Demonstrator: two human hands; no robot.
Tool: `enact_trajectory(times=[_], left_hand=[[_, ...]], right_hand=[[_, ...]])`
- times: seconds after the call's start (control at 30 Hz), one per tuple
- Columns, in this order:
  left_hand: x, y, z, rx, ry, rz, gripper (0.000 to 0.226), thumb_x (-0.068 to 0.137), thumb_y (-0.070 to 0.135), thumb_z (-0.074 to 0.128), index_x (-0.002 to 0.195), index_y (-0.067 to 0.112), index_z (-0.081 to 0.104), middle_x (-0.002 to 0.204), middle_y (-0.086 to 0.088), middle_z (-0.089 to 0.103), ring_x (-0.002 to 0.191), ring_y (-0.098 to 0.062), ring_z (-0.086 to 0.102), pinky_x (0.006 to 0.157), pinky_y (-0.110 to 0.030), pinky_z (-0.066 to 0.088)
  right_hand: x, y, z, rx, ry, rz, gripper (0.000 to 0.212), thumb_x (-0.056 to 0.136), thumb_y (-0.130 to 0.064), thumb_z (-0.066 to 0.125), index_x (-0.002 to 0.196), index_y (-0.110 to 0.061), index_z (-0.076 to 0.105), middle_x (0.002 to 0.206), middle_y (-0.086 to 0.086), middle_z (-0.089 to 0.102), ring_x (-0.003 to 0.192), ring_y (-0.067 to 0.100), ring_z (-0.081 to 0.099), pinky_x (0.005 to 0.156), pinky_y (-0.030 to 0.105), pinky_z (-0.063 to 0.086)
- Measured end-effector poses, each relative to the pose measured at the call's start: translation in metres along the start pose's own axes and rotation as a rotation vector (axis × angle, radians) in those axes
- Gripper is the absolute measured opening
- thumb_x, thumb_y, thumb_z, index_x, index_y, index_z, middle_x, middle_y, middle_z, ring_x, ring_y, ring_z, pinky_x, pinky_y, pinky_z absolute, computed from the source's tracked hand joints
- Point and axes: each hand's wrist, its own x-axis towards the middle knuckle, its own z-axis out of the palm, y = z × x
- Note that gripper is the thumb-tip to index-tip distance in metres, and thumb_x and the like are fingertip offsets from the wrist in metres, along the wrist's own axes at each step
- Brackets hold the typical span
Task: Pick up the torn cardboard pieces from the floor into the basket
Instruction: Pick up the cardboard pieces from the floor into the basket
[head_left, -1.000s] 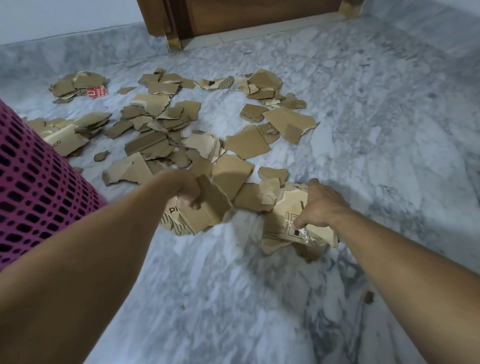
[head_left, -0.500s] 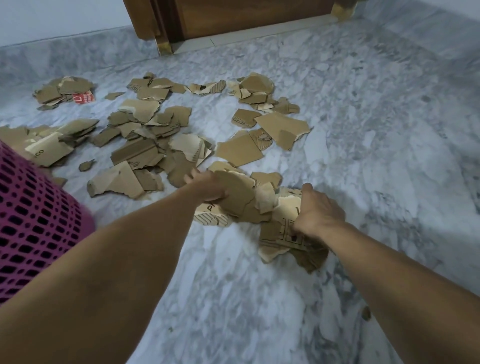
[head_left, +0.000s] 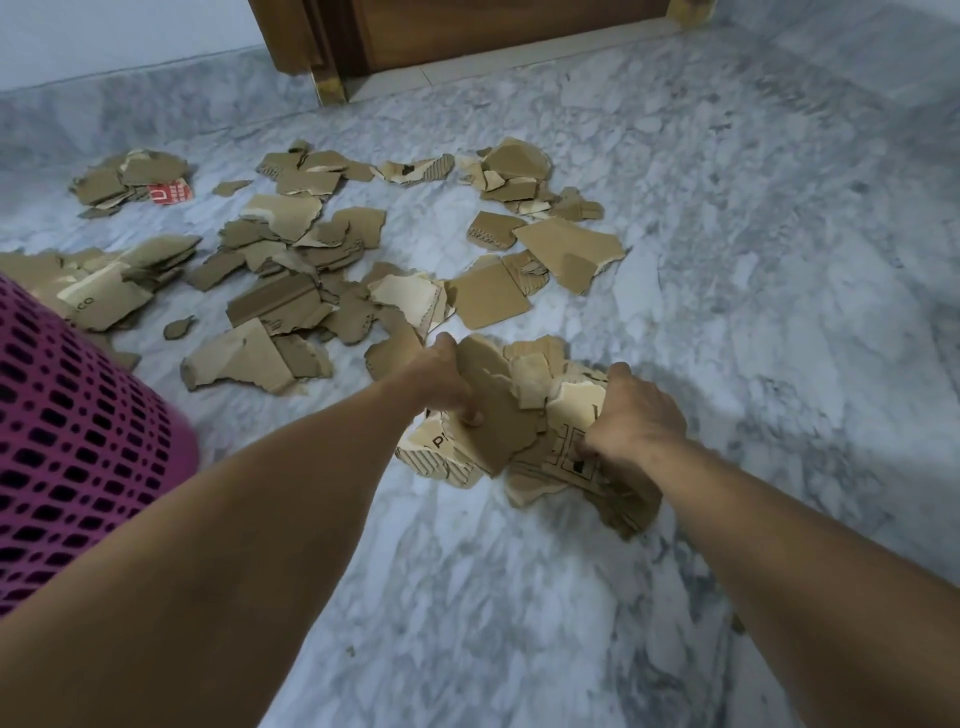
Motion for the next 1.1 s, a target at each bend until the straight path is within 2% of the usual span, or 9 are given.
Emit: enact_trajectory(times=[0.17, 0.37, 0.5, 0.6, 0.7, 0.77, 0.87, 0.97, 1.1], left_hand=[[-0.014, 0.003, 0.006, 0.035, 0.005, 0.032, 0.087, 0.054, 0.02, 0.092, 0.126, 0.014, 0.046, 0.12, -0.007, 0.049, 0.107, -0.027, 0.051, 0.092, -0.042, 0.053], [-0.035, -0.008, -0.007, -0.337, -0.066, -0.013, 0.077, 0.058, -0.001, 0.088, 0.124, 0.013, 0.05, 0.118, -0.008, 0.051, 0.108, -0.029, 0.054, 0.089, -0.045, 0.056], [-0.065, -0.016, -0.049, -0.436, -0.032, -0.022, 0.057, 0.068, -0.006, 0.081, 0.114, 0.015, 0.054, 0.095, -0.004, 0.054, 0.088, -0.023, 0.057, 0.075, -0.041, 0.058], [-0.095, -0.019, -0.092, -0.438, 0.061, -0.025, 0.059, 0.07, -0.001, 0.081, 0.121, 0.012, 0.053, 0.101, -0.006, 0.055, 0.087, -0.022, 0.057, 0.06, -0.032, 0.055], [-0.128, -0.022, -0.135, -0.422, 0.176, -0.058, 0.068, 0.067, 0.007, 0.085, 0.125, 0.009, 0.049, 0.114, -0.01, 0.054, 0.096, -0.026, 0.059, 0.076, -0.042, 0.059], [-0.154, -0.025, -0.167, -0.481, 0.236, -0.065, 0.062, 0.069, 0.005, 0.083, 0.121, 0.006, 0.049, 0.108, -0.012, 0.056, 0.086, -0.025, 0.062, 0.06, -0.036, 0.059], [-0.2, -0.027, -0.216, -0.544, 0.317, -0.077, 0.042, 0.074, 0.004, 0.08, 0.107, 0.005, 0.053, 0.092, -0.015, 0.061, 0.067, -0.023, 0.062, 0.046, -0.029, 0.052], [-0.253, -0.037, -0.265, -0.573, 0.417, -0.079, 0.048, 0.072, 0.006, 0.082, 0.111, -0.001, 0.056, 0.104, -0.022, 0.065, 0.08, -0.031, 0.066, 0.064, -0.041, 0.055], [-0.318, -0.063, -0.315, -0.703, 0.549, -0.081, 0.043, 0.076, -0.001, 0.076, 0.114, 0.001, 0.057, 0.104, -0.015, 0.064, 0.081, -0.028, 0.065, 0.058, -0.042, 0.06]], right_hand=[[-0.001, 0.008, 0.012, 0.265, -0.057, 0.074, 0.076, 0.064, -0.015, 0.083, 0.131, -0.018, 0.048, 0.111, 0.006, 0.061, 0.098, 0.027, 0.059, 0.072, 0.028, 0.046], [-0.011, 0.009, 0.005, 0.513, -0.093, 0.108, 0.087, 0.05, -0.009, 0.091, 0.128, -0.018, 0.053, 0.102, 0.002, 0.063, 0.094, 0.023, 0.061, 0.081, 0.032, 0.053], [-0.024, -0.009, -0.025, 0.496, -0.078, 0.063, 0.083, 0.047, -0.009, 0.093, 0.119, -0.011, 0.053, 0.104, 0.003, 0.063, 0.099, 0.024, 0.061, 0.089, 0.036, 0.054], [-0.038, -0.038, -0.057, 0.503, -0.065, -0.027, 0.1, 0.055, -0.009, 0.091, 0.141, -0.01, 0.041, 0.131, 0.009, 0.054, 0.121, 0.027, 0.052, 0.097, 0.033, 0.048], [-0.062, -0.073, -0.09, 0.517, -0.06, -0.11, 0.104, 0.06, -0.014, 0.091, 0.146, -0.008, 0.034, 0.144, 0.009, 0.045, 0.132, 0.027, 0.044, 0.098, 0.029, 0.041], [-0.078, -0.102, -0.11, 0.533, -0.065, -0.136, 0.106, 0.049, -0.018, 0.096, 0.14, -0.01, 0.043, 0.135, 0.007, 0.053, 0.125, 0.026, 0.052, 0.094, 0.027, 0.045], [-0.081, -0.139, -0.127, 0.628, -0.105, -0.168, 0.12, 0.005, -0.027, 0.095, 0.119, -0.015, 0.059, 0.112, 0.006, 0.07, 0.097, 0.025, 0.069, 0.086, 0.039, 0.058], [-0.128, -0.19, -0.155, 0.711, -0.154, -0.235, 0.107, 0.029, -0.017, 0.097, 0.125, -0.011, 0.051, 0.116, 0.008, 0.065, 0.1, 0.026, 0.067, 0.084, 0.04, 0.058], [-0.186, -0.254, -0.181, 0.789, -0.21, -0.316, 0.076, 0.064, -0.003, 0.088, 0.128, -0.001, 0.047, 0.115, 0.007, 0.058, 0.108, 0.019, 0.058, 0.089, 0.028, 0.047]])
